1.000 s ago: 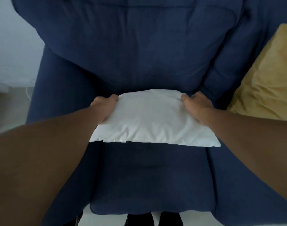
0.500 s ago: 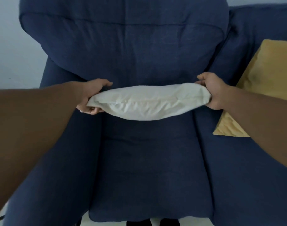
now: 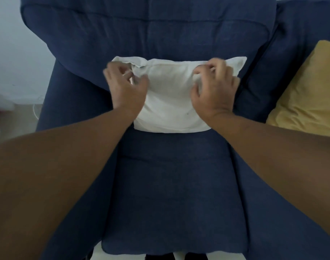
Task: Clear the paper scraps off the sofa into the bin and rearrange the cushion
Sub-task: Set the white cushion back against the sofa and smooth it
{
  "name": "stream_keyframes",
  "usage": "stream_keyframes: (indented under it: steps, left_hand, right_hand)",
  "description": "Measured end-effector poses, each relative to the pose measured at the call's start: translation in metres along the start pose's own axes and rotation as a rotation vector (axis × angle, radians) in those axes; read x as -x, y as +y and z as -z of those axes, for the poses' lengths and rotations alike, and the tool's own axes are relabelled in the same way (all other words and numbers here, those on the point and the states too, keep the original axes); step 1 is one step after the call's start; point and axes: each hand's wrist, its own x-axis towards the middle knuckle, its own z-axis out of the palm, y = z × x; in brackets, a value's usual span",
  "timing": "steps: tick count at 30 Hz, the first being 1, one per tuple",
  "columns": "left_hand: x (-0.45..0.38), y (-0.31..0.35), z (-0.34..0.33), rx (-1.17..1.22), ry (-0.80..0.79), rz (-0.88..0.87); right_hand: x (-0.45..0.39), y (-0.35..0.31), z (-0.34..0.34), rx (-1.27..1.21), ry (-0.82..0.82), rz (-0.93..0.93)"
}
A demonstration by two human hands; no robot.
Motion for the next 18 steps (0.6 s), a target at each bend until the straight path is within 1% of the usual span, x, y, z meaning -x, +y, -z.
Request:
stream_keyframes:
  steps: [1,3,5,6,8,11,15,18]
  left_hand:
    - [0.007,-0.005,-0.003,-0.066,-0.086,-0.087]
    - [0.015,-0.019,-0.011,-0.28,-0.237,-0.282]
    - [0.017,-0.03,-0.017,-0.603,-0.355,-0.427]
    - [0.016,-0.033,-0.02,-0.759,-0.405,-0.452]
    - [0.012,-0.034,-0.026,-0.957,-0.476,-0.444]
    - [0.001,-0.029,-0.032,-1.104,-0.531,-0.421]
    - [-0.017,-0.015,-0.035,-1.152,-0.621,-0.313]
    - [-0.019,-0.01,-0.035,-1.17,-0.66,-0.268]
  right_hand:
    - [0.003,-0.004,-0.006,-0.018,-0.074,0.019]
    - [0.006,-0.009,-0.016,-0.072,-0.211,0.025]
    - [0.005,-0.013,-0.023,-0.087,-0.324,0.006]
    - [0.003,-0.015,-0.027,-0.082,-0.374,-0.002]
    - [-0.003,-0.016,-0.031,-0.059,-0.475,-0.016]
    - [-0.013,-0.012,-0.032,-0.035,-0.615,-0.042]
    - [-0.02,-0.011,-0.031,-0.029,-0.693,-0.051]
    - [-0.021,-0.015,-0.031,-0.006,-0.739,-0.053]
